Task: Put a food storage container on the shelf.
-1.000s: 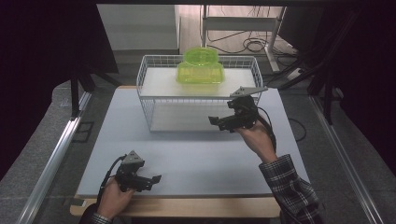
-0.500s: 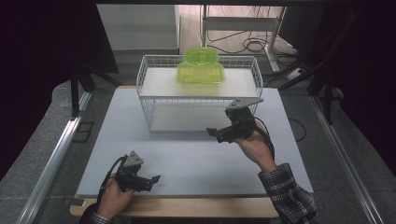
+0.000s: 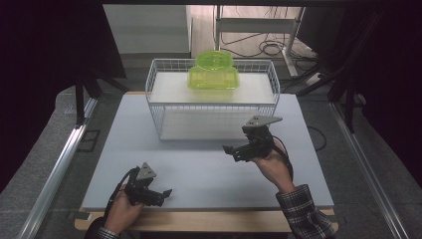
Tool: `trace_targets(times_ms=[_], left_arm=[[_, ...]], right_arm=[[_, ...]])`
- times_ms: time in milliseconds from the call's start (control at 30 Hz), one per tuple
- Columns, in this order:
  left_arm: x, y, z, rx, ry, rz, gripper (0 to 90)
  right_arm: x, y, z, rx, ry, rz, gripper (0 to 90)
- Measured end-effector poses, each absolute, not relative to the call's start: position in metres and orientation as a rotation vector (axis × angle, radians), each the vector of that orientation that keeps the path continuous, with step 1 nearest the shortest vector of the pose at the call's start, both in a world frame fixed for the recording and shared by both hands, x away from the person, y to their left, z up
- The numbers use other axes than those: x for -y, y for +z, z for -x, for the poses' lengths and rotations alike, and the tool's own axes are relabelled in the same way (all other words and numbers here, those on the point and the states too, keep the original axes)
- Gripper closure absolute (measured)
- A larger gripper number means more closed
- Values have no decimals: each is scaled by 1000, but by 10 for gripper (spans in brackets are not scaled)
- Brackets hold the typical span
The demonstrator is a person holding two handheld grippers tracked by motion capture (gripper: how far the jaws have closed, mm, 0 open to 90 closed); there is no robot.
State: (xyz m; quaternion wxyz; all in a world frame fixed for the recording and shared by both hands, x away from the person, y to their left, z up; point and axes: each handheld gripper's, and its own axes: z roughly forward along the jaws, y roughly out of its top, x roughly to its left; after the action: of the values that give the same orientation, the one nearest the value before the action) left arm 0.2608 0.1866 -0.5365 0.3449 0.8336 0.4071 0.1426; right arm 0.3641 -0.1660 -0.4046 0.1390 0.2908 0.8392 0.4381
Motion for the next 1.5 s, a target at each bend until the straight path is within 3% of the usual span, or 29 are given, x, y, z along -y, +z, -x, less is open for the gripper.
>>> trace_targets(times_ms=[1500], left_arm=[[-185,-538,-260,-1047,401,-2190,17]], right_arm=[[231,-465,-327,-2361,1194,-1025,0]])
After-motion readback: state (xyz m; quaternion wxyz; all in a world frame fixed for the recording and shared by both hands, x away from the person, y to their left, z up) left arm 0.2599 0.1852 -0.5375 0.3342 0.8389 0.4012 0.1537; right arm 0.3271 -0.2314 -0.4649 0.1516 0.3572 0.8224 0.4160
